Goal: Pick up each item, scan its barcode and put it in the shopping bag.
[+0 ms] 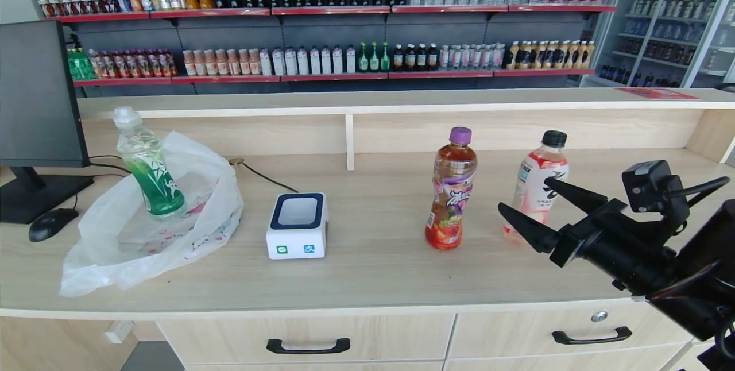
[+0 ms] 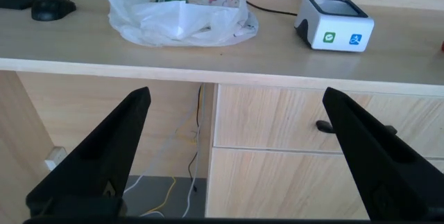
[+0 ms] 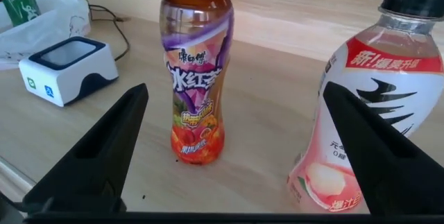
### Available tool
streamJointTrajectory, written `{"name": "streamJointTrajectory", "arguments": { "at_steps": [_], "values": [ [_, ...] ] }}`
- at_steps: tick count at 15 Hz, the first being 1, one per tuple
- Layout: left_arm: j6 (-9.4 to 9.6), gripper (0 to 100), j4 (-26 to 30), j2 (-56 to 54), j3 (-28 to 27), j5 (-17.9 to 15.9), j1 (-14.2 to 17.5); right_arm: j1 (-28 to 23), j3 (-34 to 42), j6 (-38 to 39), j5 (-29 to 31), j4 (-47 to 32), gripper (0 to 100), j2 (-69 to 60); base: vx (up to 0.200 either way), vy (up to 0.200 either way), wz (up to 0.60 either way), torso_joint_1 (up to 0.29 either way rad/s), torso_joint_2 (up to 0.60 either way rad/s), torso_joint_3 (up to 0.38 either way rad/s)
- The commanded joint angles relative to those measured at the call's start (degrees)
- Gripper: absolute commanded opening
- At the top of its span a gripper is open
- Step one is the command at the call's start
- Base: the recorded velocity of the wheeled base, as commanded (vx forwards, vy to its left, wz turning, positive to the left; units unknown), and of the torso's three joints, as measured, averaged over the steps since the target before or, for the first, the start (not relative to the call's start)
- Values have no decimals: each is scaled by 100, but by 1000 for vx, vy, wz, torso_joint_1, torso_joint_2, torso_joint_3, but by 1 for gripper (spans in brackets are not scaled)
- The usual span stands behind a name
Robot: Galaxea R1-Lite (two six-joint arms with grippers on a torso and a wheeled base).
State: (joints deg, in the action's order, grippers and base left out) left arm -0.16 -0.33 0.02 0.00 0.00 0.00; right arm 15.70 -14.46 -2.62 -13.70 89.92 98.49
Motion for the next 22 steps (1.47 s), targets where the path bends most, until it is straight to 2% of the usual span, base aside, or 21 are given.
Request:
{"name": "streamJointTrajectory", "arguments": {
  "at_steps": [1,4,9,11,13,16,18,20,22],
  "values": [
    [-2,100,-2,-2,0,0,0,65,-31,-2,-1,8,100,65,0,0,0,0,0,0],
    [-2,100,-2,-2,0,0,0,451,154,-10,-1,8,100,109,0,0,0,0,0,0],
    [-2,100,-2,-2,0,0,0,706,215,42,-1,8,100,-49,0,0,0,0,0,0],
    [-2,100,-2,-2,0,0,0,812,259,403,-1,8,100,-277,0,0,0,0,0,0],
    [-2,100,-2,-2,0,0,0,979,163,420,-1,8,100,-269,0,0,0,0,0,0],
    [-2,100,-2,-2,0,0,0,900,92,438,-54,8,100,-286,0,0,0,0,0,0],
    [-2,100,-2,-2,0,0,0,1207,-119,543,-54,8,100,-251,0,0,0,0,0,0],
    [-2,100,-2,-2,0,0,0,1286,-92,359,-27,8,100,-234,0,0,0,0,0,0],
    [-2,100,-2,-2,0,0,0,1128,-171,-133,289,8,100,-93,0,0,0,0,0,0]
  ]
}}
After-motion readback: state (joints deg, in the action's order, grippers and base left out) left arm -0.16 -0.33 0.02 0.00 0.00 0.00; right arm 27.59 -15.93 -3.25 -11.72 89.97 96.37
